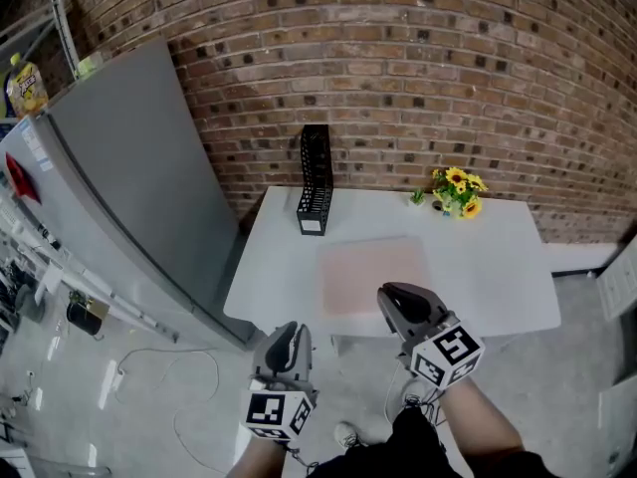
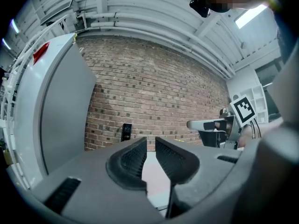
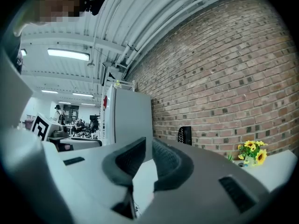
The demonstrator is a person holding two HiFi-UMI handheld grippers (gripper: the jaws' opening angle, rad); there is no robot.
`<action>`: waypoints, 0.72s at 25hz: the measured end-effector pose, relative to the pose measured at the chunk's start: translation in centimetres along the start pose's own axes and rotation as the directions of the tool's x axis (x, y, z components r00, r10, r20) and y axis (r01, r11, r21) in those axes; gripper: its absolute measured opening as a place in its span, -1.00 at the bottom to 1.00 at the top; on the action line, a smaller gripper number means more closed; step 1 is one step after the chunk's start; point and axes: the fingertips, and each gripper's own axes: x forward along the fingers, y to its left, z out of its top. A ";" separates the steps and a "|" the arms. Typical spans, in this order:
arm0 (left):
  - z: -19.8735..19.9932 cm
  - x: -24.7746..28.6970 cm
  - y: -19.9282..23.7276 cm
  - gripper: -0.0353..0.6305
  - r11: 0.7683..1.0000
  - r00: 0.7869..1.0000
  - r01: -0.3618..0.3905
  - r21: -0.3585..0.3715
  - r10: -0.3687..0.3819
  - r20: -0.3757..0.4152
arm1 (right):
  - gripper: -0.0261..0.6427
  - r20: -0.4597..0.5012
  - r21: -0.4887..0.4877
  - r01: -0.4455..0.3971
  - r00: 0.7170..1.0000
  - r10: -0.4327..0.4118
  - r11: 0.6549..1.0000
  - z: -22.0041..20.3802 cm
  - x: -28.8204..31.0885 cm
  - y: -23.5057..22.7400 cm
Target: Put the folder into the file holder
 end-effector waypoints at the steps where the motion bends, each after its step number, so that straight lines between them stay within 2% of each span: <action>1: 0.0 0.0 0.1 -0.73 1.000 1.000 -0.004 -0.001 0.004 0.000 | -0.73 0.002 0.004 -0.006 1.000 0.006 1.000 0.0 0.1 0.0; 7: -0.2 0.6 0.5 -0.28 1.000 1.000 -0.017 -0.003 0.017 -0.006 | -0.54 -0.003 0.028 -0.044 0.999 0.044 0.999 -0.3 1.2 -0.4; 9: -0.3 1.0 0.5 -0.20 1.000 0.999 -0.030 -0.002 0.030 -0.012 | -0.45 -0.011 0.036 -0.067 0.998 0.067 0.997 -0.5 1.8 -0.7; 13: -0.4 2.3 0.5 -0.12 0.998 0.998 -0.062 0.004 0.062 -0.019 | -0.25 -0.033 0.023 -0.122 0.992 0.122 0.992 -0.7 3.1 -1.6; 18: -0.6 4.7 0.4 -0.11 0.992 0.991 -0.128 -0.007 0.128 -0.027 | -0.14 -0.055 0.020 -0.211 0.976 0.212 0.977 -0.8 5.0 -3.7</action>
